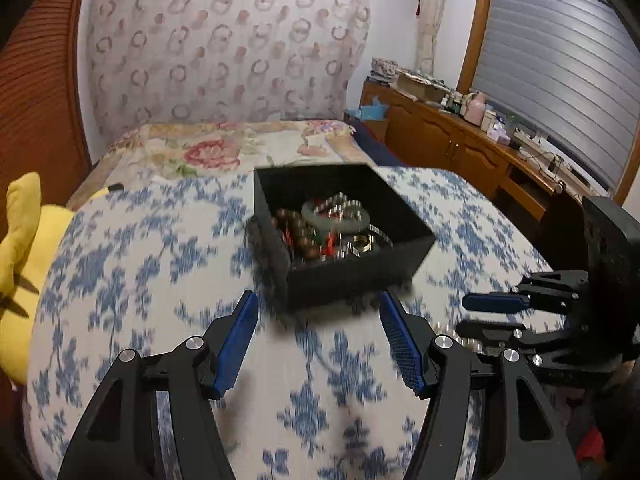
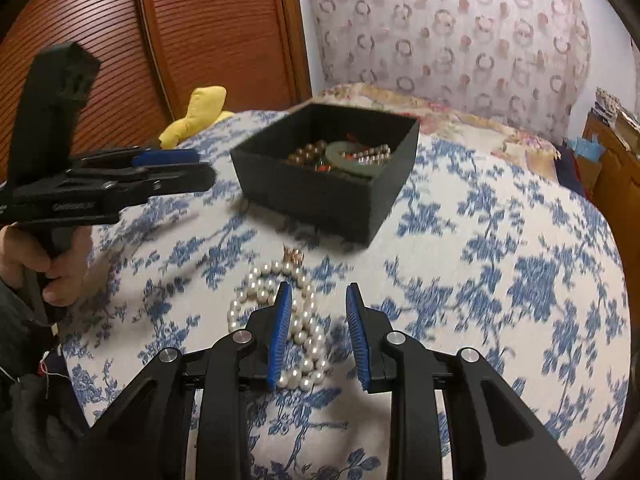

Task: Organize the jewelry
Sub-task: 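Move the right tool to the long pearl necklace while the left tool approaches the gold ring, then grasp the long pearl necklace with the right tool while the left tool grasps the gold ring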

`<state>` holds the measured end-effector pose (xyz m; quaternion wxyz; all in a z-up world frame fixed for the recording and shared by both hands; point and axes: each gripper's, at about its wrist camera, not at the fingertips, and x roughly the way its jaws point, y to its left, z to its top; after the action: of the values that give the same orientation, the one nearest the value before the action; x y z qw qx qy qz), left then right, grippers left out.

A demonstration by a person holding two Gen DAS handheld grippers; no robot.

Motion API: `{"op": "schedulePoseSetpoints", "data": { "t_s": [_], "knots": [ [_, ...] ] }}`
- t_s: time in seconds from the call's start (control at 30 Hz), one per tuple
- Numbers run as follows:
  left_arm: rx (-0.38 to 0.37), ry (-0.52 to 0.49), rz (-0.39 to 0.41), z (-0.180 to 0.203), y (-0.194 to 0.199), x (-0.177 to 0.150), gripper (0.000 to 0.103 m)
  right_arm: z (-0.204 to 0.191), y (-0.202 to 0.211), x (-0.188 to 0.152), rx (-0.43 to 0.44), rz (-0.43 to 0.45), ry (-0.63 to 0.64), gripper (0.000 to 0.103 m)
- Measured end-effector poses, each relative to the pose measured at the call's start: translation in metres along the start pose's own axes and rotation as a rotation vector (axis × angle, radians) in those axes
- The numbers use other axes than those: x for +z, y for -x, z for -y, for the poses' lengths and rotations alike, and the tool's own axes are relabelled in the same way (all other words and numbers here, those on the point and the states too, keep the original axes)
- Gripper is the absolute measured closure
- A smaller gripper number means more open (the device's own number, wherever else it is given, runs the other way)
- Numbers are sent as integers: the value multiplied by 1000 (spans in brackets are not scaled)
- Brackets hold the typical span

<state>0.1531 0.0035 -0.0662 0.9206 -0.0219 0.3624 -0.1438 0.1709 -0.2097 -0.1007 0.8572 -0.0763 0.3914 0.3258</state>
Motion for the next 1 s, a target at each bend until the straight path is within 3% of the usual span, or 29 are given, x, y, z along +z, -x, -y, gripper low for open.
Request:
{"op": "schedulePoseSetpoints", "data": {
  "t_s": [0.2, 0.3, 0.6, 0.7, 0.77, 1.0],
  "knots": [
    [4, 7, -4, 0, 10, -17, 43, -4, -15, 1, -2, -28, -34, 73],
    [0, 4, 1, 2, 14, -21, 43, -2, -20, 6, -32, -28, -66, 80],
    [-2, -1, 1, 7, 22, -31, 43, -7, -30, 11, -60, -110, 6, 81],
    [-9, -6, -8, 10, 19, -32, 43, -6, -23, 5, -55, -120, 17, 93],
    [-13, -13, -17, 13, 15, -31, 43, -5, -19, 1, -39, -127, 24, 95],
    [-43, -59, -78, 31, -9, -22, 43, 13, 16, -3, -58, -35, -14, 95]
  ]
}}
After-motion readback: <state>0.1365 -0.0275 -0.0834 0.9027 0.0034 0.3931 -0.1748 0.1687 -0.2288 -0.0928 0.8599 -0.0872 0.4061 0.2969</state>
